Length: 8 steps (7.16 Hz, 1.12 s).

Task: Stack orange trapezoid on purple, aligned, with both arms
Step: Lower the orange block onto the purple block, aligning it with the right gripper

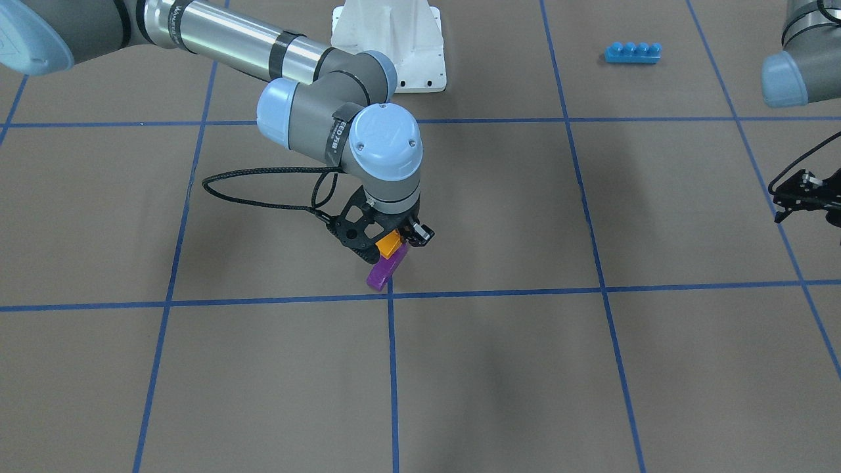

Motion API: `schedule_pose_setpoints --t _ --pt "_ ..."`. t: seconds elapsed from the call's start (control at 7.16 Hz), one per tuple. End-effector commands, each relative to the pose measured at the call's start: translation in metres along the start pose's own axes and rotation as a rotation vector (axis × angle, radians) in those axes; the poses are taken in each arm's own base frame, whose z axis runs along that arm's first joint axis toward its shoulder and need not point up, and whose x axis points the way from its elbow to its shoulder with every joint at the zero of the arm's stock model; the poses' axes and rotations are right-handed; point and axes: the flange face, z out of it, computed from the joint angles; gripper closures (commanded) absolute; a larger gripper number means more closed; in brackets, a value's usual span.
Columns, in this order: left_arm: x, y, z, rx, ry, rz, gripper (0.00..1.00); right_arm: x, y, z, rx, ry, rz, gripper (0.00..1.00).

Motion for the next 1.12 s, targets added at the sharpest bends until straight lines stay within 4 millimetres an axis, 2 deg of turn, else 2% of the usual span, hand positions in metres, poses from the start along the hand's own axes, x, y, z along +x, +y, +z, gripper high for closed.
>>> schedule_pose_setpoints --t 0.0,0.56,0.98 --pt "0.000 0.000 0.002 -0.003 0.001 -0.001 0.00 -0.001 -0.004 0.001 0.002 -0.001 0.002 1.00" --pt "0.000 0.000 0.002 -0.003 0.001 -0.003 0.00 0.000 -0.009 0.008 0.018 0.007 0.007 1.00" --pt "0.000 0.000 0.002 -0.002 0.000 -0.005 0.00 -0.002 -0.014 0.023 0.022 -0.001 0.001 1.00"
